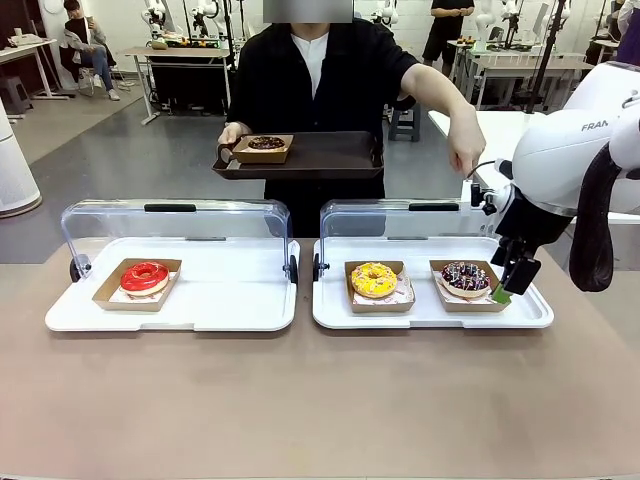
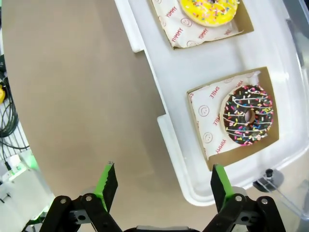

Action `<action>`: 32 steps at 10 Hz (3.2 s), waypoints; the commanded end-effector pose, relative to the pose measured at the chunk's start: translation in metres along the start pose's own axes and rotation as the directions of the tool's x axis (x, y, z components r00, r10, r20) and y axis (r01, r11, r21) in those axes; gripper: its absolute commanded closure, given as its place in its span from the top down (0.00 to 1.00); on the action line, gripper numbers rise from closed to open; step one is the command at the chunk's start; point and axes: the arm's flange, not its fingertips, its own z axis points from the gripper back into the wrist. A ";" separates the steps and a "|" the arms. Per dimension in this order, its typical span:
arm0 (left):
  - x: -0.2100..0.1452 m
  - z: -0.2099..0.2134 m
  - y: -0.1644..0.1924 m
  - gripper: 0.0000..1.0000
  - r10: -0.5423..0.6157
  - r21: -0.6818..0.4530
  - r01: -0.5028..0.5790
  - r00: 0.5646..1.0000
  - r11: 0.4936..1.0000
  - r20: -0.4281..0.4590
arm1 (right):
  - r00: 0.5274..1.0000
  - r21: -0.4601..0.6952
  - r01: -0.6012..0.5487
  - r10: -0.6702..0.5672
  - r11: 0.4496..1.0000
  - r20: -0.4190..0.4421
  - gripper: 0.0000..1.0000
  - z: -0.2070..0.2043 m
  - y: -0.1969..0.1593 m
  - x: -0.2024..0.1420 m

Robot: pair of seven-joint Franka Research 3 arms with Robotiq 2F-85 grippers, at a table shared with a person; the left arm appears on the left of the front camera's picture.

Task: Provide the desired donut to the person.
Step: Pick up and lift the Paper togo box containing the Donut pointed at by the person.

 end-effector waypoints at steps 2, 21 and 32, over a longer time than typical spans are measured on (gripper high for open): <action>0.001 0.001 -0.001 1.00 -0.005 0.002 0.005 1.000 1.000 0.002 | 0.994 -0.052 -0.096 0.093 0.994 -0.056 1.00 -0.012 -0.012 -0.003; 0.001 0.001 -0.001 1.00 -0.005 0.002 0.005 1.000 1.000 0.002 | 0.977 0.061 -0.161 0.168 0.985 -0.130 1.00 -0.105 -0.064 -0.018; 0.001 0.001 -0.001 1.00 -0.005 0.002 0.005 1.000 1.000 0.002 | 0.980 0.066 -0.145 0.153 0.987 -0.126 0.27 -0.095 -0.067 -0.019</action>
